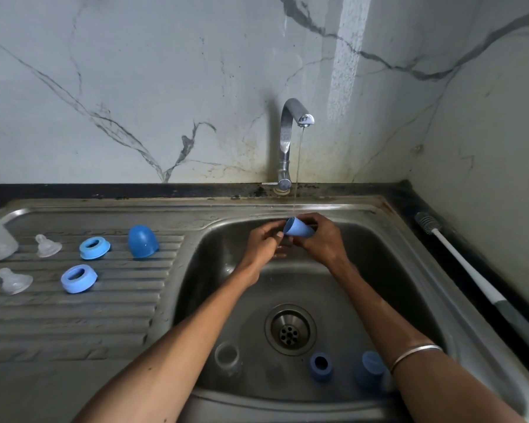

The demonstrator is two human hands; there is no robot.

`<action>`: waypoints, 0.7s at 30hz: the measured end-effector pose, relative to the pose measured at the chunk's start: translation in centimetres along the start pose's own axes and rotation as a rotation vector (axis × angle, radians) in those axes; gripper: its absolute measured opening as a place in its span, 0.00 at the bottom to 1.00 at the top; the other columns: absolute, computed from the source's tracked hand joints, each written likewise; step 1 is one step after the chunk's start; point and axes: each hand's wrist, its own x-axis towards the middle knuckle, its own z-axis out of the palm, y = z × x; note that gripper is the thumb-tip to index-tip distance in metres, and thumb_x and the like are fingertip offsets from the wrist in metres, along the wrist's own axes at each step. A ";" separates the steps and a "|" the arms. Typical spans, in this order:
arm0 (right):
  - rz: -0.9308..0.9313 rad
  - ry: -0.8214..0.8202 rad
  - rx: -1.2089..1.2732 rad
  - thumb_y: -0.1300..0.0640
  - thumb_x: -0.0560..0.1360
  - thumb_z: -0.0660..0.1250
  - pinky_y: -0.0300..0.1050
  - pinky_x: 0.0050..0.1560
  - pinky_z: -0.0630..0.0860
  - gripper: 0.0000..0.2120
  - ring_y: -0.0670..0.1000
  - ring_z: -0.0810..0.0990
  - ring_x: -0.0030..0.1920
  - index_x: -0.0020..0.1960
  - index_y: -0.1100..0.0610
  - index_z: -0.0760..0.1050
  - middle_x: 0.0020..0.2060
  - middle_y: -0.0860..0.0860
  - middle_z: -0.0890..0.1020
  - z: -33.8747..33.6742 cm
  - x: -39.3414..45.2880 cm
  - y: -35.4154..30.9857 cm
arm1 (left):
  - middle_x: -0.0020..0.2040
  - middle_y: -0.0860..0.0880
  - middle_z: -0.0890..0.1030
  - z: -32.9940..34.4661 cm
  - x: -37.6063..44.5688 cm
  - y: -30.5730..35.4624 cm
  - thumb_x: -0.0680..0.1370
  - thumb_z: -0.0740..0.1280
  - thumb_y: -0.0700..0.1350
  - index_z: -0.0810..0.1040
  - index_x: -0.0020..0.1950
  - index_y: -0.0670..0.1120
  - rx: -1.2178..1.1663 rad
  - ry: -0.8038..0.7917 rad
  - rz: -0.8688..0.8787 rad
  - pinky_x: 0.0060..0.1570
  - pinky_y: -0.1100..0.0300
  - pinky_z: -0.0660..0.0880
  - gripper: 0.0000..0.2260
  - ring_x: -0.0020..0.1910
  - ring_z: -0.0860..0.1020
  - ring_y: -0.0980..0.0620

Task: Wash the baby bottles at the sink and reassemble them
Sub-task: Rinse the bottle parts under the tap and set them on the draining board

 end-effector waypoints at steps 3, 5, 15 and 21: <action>-0.020 -0.014 -0.070 0.59 0.69 0.77 0.41 0.60 0.72 0.25 0.52 0.77 0.62 0.65 0.56 0.76 0.61 0.53 0.80 -0.3 0.4 0.2 | 0.54 0.44 0.84 -0.1 0.2 -0.2 0.82 0.62 0.34 0.76 0.69 0.43 0.025 0.000 0.008 0.46 0.56 0.82 0.16 0.45 0.83 0.48; 0.000 -0.061 -0.077 0.59 0.73 0.74 0.42 0.63 0.70 0.24 0.54 0.75 0.65 0.68 0.56 0.74 0.64 0.54 0.78 -0.5 0.4 0.1 | 0.54 0.49 0.83 -0.1 0.2 -0.2 0.81 0.64 0.32 0.75 0.70 0.45 0.030 -0.011 0.032 0.46 0.56 0.82 0.19 0.44 0.83 0.54; 0.142 -0.118 0.165 0.54 0.80 0.65 0.52 0.49 0.83 0.14 0.55 0.80 0.52 0.63 0.58 0.73 0.58 0.58 0.77 -0.1 0.6 0.1 | 0.52 0.49 0.85 -0.1 0.4 -0.3 0.76 0.70 0.34 0.79 0.65 0.49 0.099 0.058 0.091 0.46 0.48 0.82 0.19 0.44 0.85 0.49; 0.186 -0.153 0.277 0.58 0.79 0.66 0.50 0.56 0.81 0.16 0.54 0.81 0.54 0.65 0.61 0.74 0.58 0.59 0.79 -0.7 0.5 0.7 | 0.49 0.48 0.85 0.1 0.4 -0.2 0.76 0.73 0.37 0.80 0.62 0.48 0.106 0.053 0.094 0.43 0.51 0.82 0.16 0.40 0.84 0.48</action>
